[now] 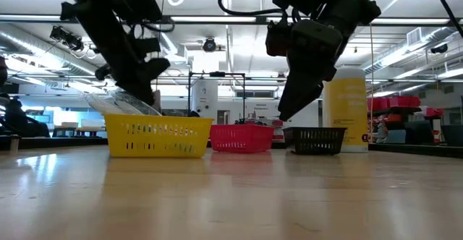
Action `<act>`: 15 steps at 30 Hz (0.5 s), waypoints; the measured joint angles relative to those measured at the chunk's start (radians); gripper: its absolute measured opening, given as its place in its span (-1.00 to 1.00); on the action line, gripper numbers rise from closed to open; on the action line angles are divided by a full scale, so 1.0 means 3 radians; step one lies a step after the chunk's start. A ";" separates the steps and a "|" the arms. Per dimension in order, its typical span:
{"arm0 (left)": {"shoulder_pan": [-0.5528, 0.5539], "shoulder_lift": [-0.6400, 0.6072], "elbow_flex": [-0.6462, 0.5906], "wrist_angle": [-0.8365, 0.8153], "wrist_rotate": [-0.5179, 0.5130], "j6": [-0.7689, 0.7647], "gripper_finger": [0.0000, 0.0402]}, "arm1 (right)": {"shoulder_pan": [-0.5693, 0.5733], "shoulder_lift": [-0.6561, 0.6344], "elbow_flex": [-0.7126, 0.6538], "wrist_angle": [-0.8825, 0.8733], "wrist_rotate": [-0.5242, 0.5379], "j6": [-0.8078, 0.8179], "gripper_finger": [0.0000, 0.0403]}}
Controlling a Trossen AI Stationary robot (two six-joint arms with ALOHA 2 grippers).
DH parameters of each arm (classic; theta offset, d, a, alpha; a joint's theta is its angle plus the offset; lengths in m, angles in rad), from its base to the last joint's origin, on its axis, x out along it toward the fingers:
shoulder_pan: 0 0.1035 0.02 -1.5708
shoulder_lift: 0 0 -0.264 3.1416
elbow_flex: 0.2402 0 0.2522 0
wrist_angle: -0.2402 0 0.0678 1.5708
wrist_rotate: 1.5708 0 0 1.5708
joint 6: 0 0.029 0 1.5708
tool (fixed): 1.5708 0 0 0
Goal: Pick & Place Travel size toiletries
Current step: Put the white toothpaste into the left black bin
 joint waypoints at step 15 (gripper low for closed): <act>0.0165 0.0245 -0.0003 0.0146 0.0029 0.0129 -0.84 | 0.0001 -0.0001 0.0000 -0.0089 -0.0003 0.0000 0.06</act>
